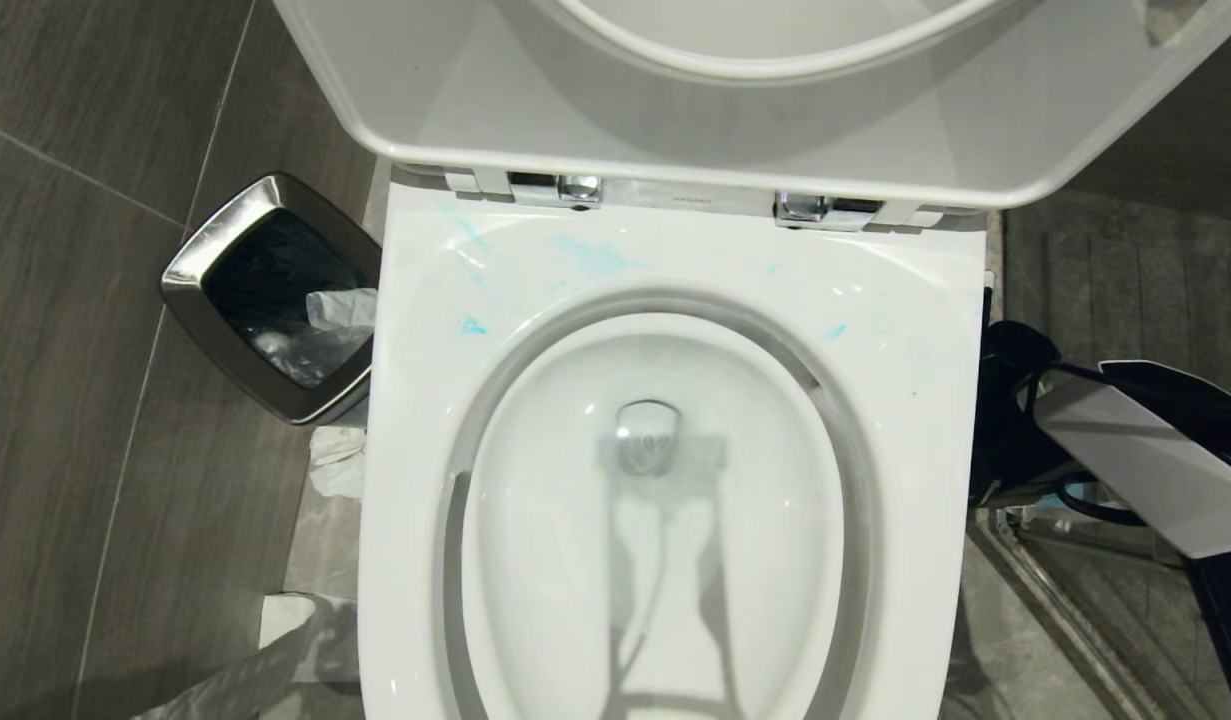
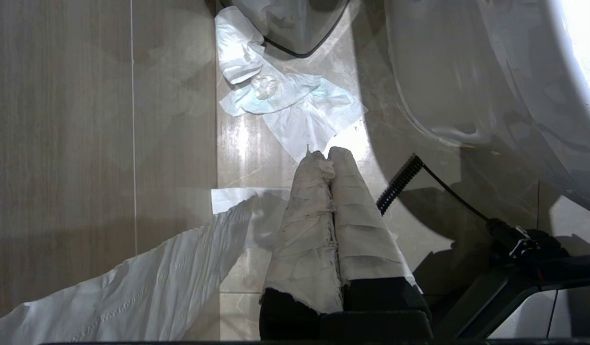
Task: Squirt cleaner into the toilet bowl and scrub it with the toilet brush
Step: Pour in the cleaning agent
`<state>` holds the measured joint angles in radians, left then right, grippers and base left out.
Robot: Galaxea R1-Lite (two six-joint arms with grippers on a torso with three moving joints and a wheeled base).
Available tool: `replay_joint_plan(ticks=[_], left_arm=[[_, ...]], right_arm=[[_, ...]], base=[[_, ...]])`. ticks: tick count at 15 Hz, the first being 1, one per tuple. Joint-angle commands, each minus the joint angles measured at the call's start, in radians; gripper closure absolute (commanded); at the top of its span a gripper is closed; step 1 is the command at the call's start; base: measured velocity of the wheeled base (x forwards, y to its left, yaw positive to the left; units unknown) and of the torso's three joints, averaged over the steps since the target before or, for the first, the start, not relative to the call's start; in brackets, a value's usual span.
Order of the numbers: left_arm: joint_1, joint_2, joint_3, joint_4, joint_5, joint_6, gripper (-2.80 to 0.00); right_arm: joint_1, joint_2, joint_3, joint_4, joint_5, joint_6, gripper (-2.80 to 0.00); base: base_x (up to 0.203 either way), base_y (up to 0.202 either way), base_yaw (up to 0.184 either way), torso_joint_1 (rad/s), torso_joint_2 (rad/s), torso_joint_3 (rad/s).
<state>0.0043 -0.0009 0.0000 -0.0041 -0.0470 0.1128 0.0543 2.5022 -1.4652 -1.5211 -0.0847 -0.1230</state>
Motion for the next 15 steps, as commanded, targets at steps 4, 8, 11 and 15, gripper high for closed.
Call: replay_joint_plan(ticks=[4,8,11,15], left_arm=[[0.000,0.001,0.008,-0.001,-0.001,0.001,0.00],[0.000,0.001,0.008,-0.001,-0.001,0.001,0.00],[0.000,0.001,0.008,-0.001,-0.001,0.001,0.00],[0.000,0.001,0.008,-0.001,-0.001,0.001,0.00]], right_arm=[[0.013,0.033,-0.055,-0.009,0.000,-0.001,-2.80],[0.027,0.060,-0.119,-0.009,0.000,-0.042,-2.80],[0.032,0.083,-0.169,-0.009,0.000,-0.053,-2.80],[0.032,0.086,-0.182,-0.009,0.000,-0.053,-2.80]], base=[[0.000,0.000,0.000,0.000,0.00,0.000],[0.000,0.000,0.000,0.000,0.00,0.000],[0.000,0.000,0.000,0.000,0.00,0.000],[0.000,0.000,0.000,0.000,0.00,0.000]])
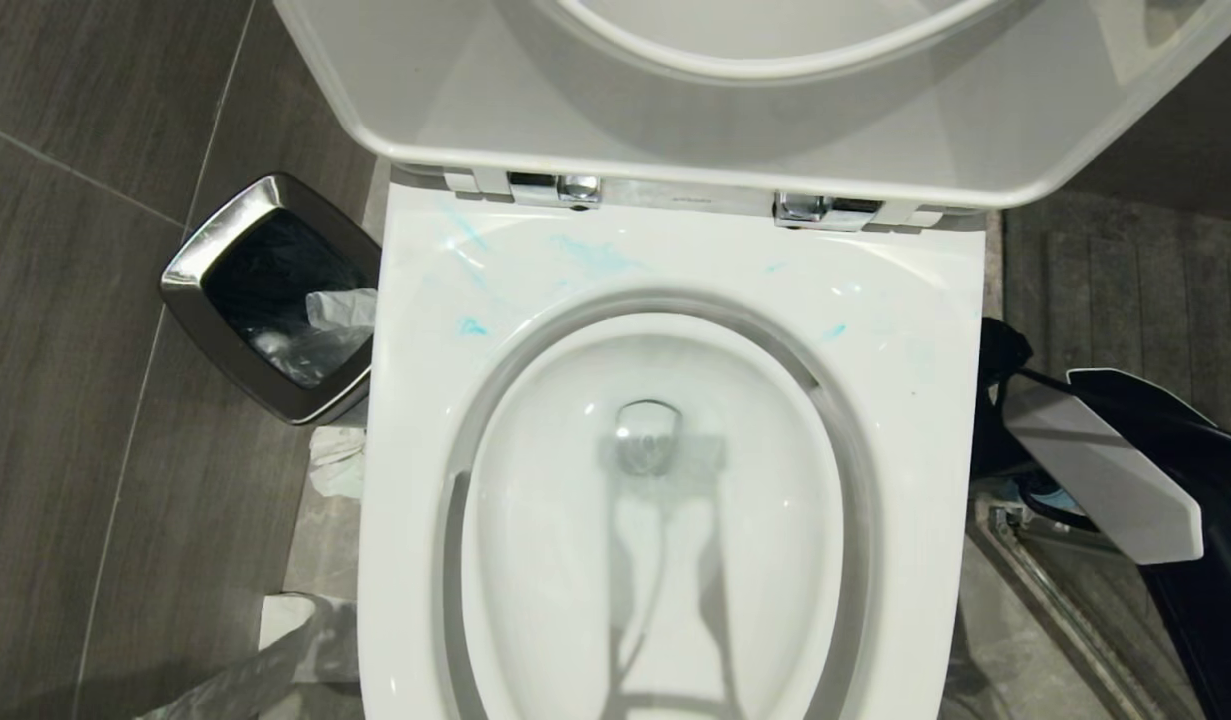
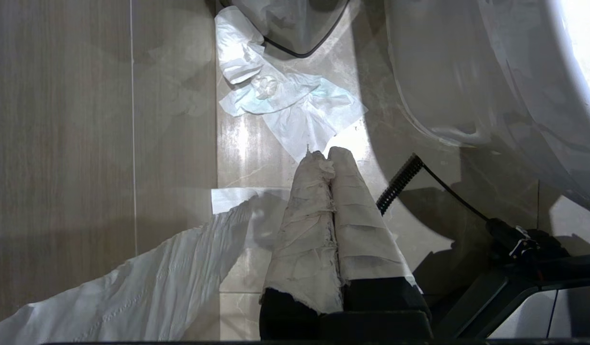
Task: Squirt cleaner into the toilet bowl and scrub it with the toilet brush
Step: Pour in the cleaning agent
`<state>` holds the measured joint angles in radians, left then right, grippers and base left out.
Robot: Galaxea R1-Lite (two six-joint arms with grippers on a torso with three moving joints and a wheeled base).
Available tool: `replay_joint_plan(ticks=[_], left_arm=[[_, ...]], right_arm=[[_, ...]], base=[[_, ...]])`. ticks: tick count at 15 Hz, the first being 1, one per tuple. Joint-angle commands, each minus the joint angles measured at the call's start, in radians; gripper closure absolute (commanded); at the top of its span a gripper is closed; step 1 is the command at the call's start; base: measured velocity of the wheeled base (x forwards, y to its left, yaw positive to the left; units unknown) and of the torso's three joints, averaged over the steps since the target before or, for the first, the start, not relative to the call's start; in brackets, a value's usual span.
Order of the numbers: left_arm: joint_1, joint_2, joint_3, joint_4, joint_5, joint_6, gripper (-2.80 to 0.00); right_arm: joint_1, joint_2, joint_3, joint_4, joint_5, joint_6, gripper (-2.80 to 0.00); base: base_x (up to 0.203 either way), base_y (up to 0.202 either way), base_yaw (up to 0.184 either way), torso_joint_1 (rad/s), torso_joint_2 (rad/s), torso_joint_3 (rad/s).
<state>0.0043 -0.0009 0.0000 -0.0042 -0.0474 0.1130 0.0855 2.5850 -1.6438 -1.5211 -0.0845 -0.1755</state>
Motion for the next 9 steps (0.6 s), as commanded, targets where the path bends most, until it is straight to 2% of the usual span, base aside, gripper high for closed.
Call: replay_joint_plan(ticks=[1,9], left_arm=[[0.000,0.001,0.008,0.000,0.000,0.001,0.00],[0.000,0.001,0.008,0.000,0.000,0.001,0.00]], right_arm=[[0.000,0.003,-0.008,-0.009,0.000,-0.001,-2.80],[-0.001,0.014,-0.055,-0.009,0.003,-0.032,-2.80]], base=[[0.000,0.000,0.000,0.000,0.00,0.000],[0.000,0.000,0.000,0.000,0.00,0.000]])
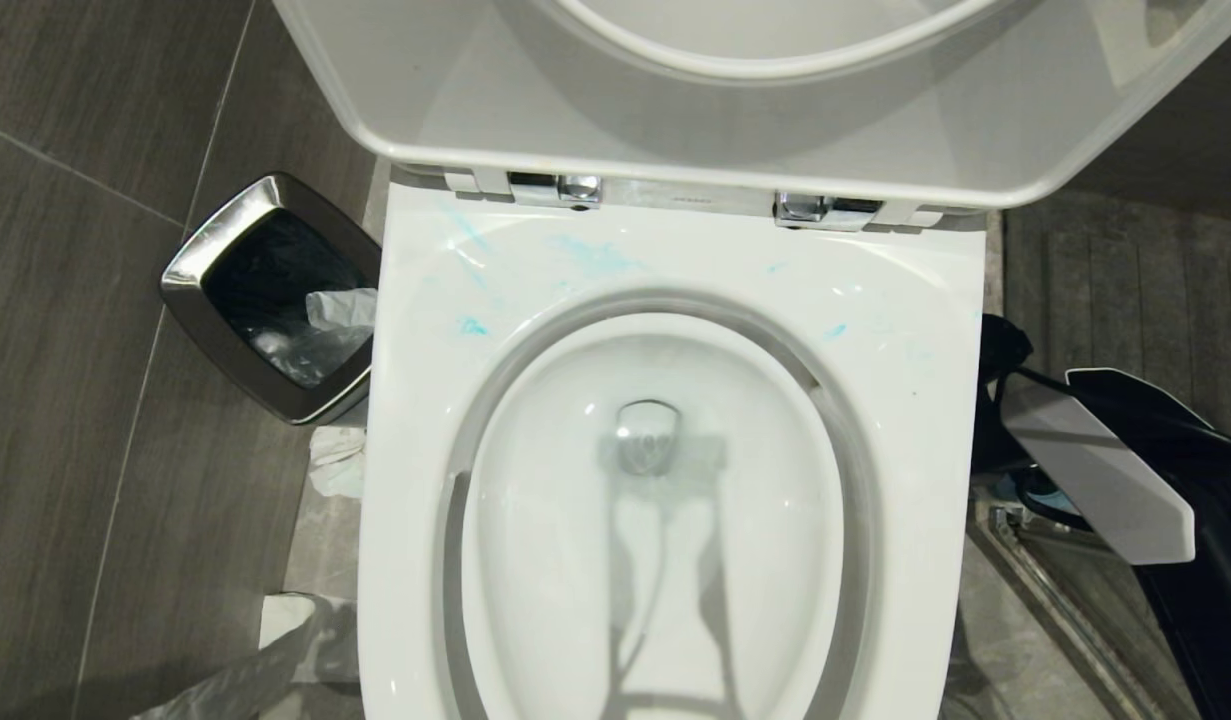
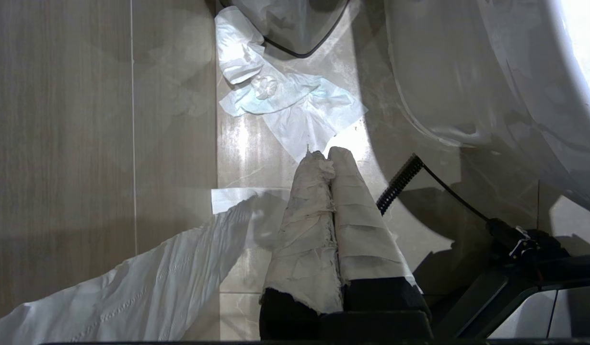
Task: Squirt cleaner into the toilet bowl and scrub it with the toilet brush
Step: Pour in the cleaning agent
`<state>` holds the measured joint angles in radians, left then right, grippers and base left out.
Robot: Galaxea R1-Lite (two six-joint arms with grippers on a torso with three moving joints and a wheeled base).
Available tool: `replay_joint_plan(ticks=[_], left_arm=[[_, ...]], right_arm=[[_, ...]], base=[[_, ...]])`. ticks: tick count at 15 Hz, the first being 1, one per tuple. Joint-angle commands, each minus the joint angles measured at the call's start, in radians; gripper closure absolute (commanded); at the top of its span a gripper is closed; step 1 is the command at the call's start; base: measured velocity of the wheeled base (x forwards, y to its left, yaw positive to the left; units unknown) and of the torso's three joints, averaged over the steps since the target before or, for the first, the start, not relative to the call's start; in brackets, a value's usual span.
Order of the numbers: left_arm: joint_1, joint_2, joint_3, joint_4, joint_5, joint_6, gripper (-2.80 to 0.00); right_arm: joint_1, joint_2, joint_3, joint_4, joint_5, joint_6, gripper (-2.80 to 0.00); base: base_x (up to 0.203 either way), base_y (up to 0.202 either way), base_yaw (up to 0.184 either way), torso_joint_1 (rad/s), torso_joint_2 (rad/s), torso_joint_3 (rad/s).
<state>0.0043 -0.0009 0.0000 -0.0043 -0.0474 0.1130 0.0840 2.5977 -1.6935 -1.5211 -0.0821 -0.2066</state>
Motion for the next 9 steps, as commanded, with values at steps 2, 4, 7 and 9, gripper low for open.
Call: replay_joint_plan(ticks=[2,4,7,9], left_arm=[[0.000,0.001,0.008,0.000,0.000,0.001,0.00],[0.000,0.001,0.008,0.001,0.000,0.001,0.00],[0.000,0.001,0.008,0.000,0.000,0.001,0.00],[0.000,0.001,0.008,0.000,0.000,0.001,0.00]], right_arm=[[0.000,0.015,-0.019,-0.009,0.002,-0.011,-2.80],[0.000,0.024,-0.032,-0.009,0.003,-0.011,-2.80],[0.000,0.033,-0.061,-0.009,0.002,-0.025,-2.80],[0.000,0.033,-0.062,-0.009,0.004,-0.027,-2.80]], base=[[0.000,0.000,0.000,0.000,0.00,0.000],[0.000,0.000,0.000,0.000,0.00,0.000],[0.000,0.000,0.000,0.000,0.00,0.000],[0.000,0.000,0.000,0.000,0.00,0.000]])
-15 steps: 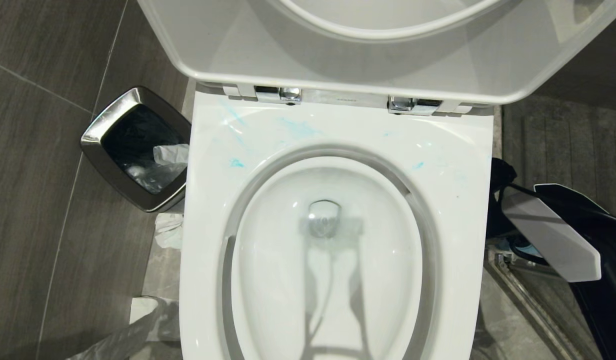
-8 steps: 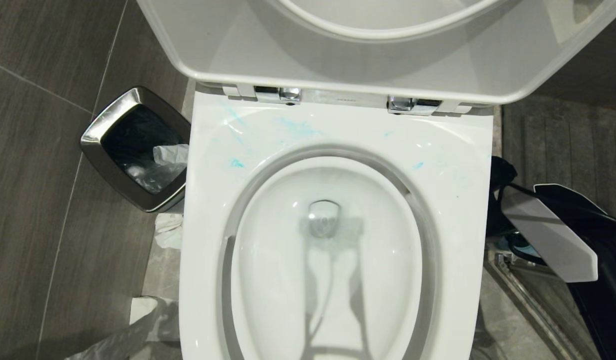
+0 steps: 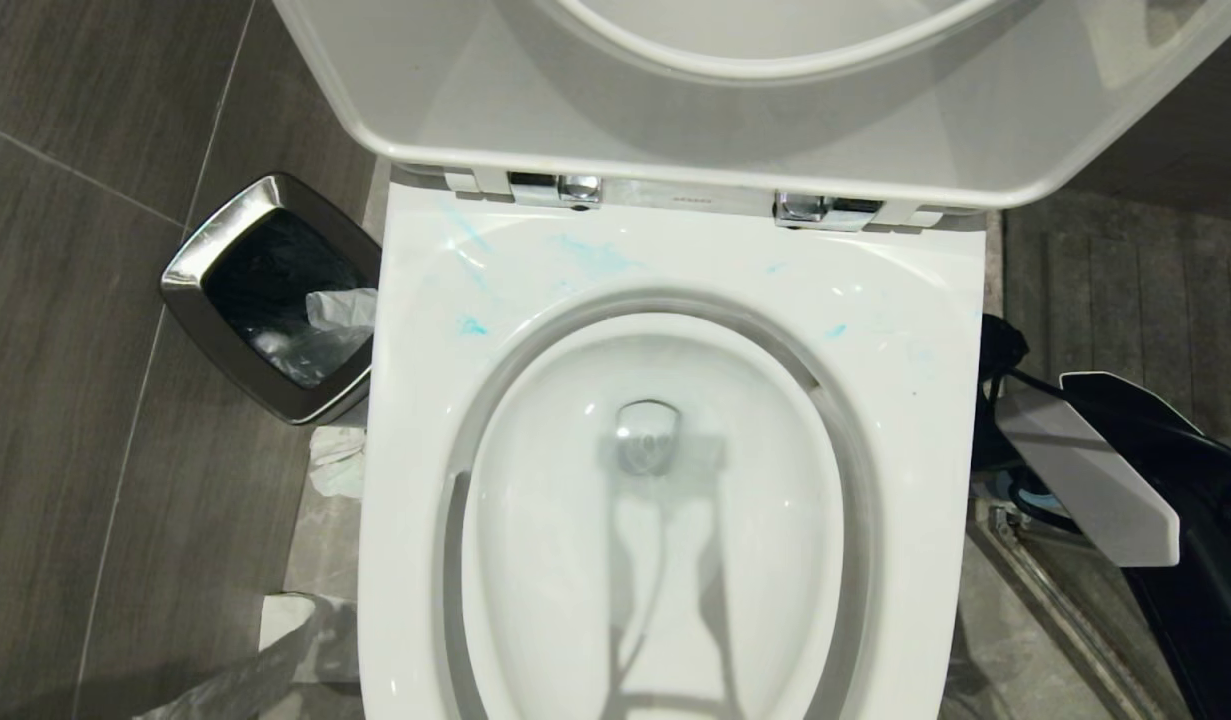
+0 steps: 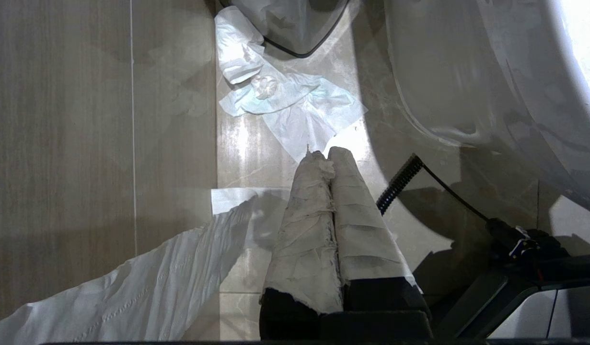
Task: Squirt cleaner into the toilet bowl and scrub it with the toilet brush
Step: Pour in the cleaning agent
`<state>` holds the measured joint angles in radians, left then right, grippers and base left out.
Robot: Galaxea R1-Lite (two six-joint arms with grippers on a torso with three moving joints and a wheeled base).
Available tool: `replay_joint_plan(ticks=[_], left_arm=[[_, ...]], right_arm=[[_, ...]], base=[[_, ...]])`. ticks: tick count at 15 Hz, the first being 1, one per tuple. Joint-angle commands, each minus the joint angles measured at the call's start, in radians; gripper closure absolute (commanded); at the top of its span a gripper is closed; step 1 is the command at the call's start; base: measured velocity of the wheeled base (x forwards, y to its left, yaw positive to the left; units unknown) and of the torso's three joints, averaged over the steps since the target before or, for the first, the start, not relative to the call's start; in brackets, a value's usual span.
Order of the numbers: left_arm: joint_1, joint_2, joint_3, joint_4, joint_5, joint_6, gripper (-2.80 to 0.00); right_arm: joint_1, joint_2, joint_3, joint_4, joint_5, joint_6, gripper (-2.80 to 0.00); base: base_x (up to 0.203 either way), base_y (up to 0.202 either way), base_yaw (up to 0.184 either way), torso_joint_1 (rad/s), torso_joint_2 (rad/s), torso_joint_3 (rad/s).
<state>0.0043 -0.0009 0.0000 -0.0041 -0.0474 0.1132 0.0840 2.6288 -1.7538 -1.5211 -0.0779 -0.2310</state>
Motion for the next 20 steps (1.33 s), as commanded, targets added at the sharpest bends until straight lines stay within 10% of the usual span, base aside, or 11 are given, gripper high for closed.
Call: replay_joint_plan(ticks=[1,6,7,20], left_arm=[[0.000,0.001,0.008,-0.001,0.000,0.000,0.00],[0.000,0.001,0.008,-0.001,0.000,0.000,0.00],[0.000,0.001,0.008,-0.001,0.000,0.000,0.00],[0.000,0.001,0.008,-0.001,0.000,0.000,0.00]], right_arm=[[0.001,0.006,-0.003,-0.009,0.000,-0.002,-2.80],[0.001,0.030,-0.061,-0.009,0.000,-0.007,-2.80],[0.002,0.033,-0.062,-0.009,0.000,-0.008,0.00],[0.009,0.027,-0.076,-0.009,-0.008,-0.061,0.00]], base=[[0.000,0.000,0.000,0.000,0.00,0.000],[0.000,0.000,0.000,0.000,0.00,0.000],[0.000,0.000,0.000,0.000,0.00,0.000],[0.000,0.000,0.000,0.000,0.00,0.000]])
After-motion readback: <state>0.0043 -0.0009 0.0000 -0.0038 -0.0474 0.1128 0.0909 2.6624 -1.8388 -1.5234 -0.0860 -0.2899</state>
